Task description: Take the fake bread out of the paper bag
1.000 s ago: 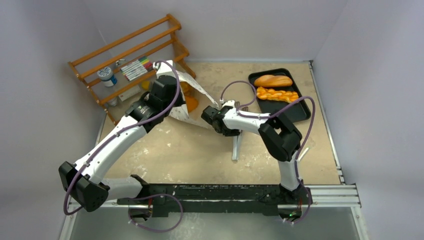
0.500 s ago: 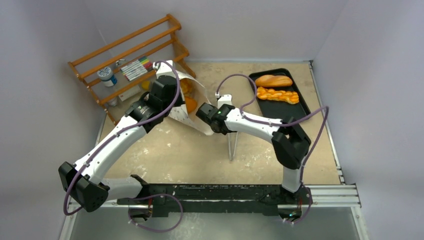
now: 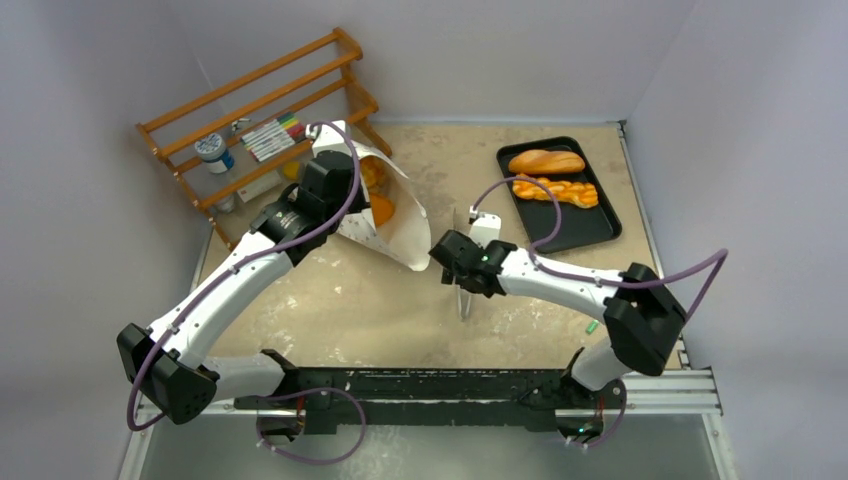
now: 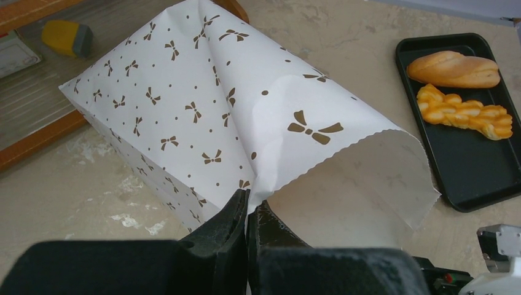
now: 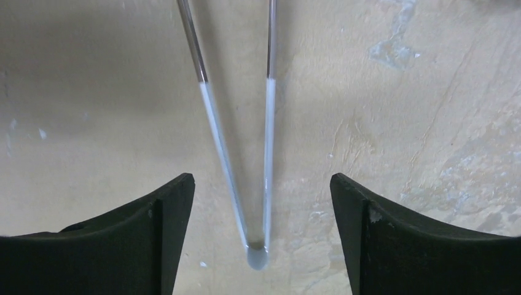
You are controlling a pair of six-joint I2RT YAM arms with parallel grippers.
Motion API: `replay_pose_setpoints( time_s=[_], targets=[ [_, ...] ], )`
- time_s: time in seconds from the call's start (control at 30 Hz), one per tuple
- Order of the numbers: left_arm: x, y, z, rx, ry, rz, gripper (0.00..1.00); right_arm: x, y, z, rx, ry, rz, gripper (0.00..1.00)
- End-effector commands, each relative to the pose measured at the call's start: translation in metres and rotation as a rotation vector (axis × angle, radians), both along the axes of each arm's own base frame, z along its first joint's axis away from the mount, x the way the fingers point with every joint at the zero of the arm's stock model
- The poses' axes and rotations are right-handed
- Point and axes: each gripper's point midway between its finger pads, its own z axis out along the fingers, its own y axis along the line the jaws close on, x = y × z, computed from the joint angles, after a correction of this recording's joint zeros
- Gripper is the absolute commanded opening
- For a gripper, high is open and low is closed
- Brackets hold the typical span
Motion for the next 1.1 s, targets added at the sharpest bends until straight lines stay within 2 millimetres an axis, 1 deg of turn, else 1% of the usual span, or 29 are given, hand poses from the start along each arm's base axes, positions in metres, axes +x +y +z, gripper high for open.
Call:
replay_pose_setpoints(
  time_s=[0.0, 0.1, 0.17, 0.2, 0.27, 0.37, 0.53, 0.7, 0.77, 0.97, 1.03, 1.07],
  targets=[
    [0.008, 0.009, 0.016, 0.013, -0.05, 0.036, 0.0, 0.005, 0.025, 0.014, 0.212, -0.092, 0.026, 0.87],
    [0.009, 0.009, 0.015, 0.014, -0.048, 0.037, 0.0, 0.009, 0.025, 0.004, 0.178, -0.088, 0.025, 0.87],
    [0.009, 0.008, 0.014, 0.015, -0.045, 0.036, 0.0, 0.01, 0.023, -0.01, 0.132, -0.066, 0.017, 0.87],
    [0.009, 0.008, 0.013, 0.015, -0.044, 0.035, 0.0, 0.015, 0.03, -0.009, 0.132, -0.069, 0.016, 0.87],
    [0.009, 0.009, 0.012, 0.016, -0.043, 0.036, 0.0, 0.017, 0.031, -0.023, 0.101, -0.043, 0.004, 0.87],
    [0.008, 0.01, 0.012, 0.017, -0.043, 0.04, 0.0, 0.019, 0.027, -0.034, 0.07, -0.043, -0.027, 0.84],
    [0.007, 0.011, 0.011, 0.025, -0.042, 0.041, 0.0, 0.024, 0.022, -0.042, 0.04, -0.066, -0.052, 0.8],
    [0.007, 0.012, 0.009, 0.029, -0.038, 0.042, 0.0, 0.024, 0.02, -0.048, 0.033, -0.066, -0.065, 0.7],
    [0.007, 0.012, 0.008, 0.031, -0.036, 0.042, 0.0, 0.024, 0.019, -0.052, 0.04, -0.049, -0.074, 0.67],
    [0.005, 0.013, 0.007, 0.032, -0.036, 0.043, 0.0, 0.026, 0.018, -0.065, 0.006, -0.009, -0.063, 0.62],
    [0.004, 0.015, 0.007, 0.033, -0.035, 0.046, 0.0, 0.026, 0.017, -0.067, 0.002, -0.008, -0.064, 0.58],
    [0.004, 0.015, 0.007, 0.033, -0.035, 0.048, 0.0, 0.026, 0.016, -0.068, 0.0, -0.004, -0.066, 0.54]
  ],
)
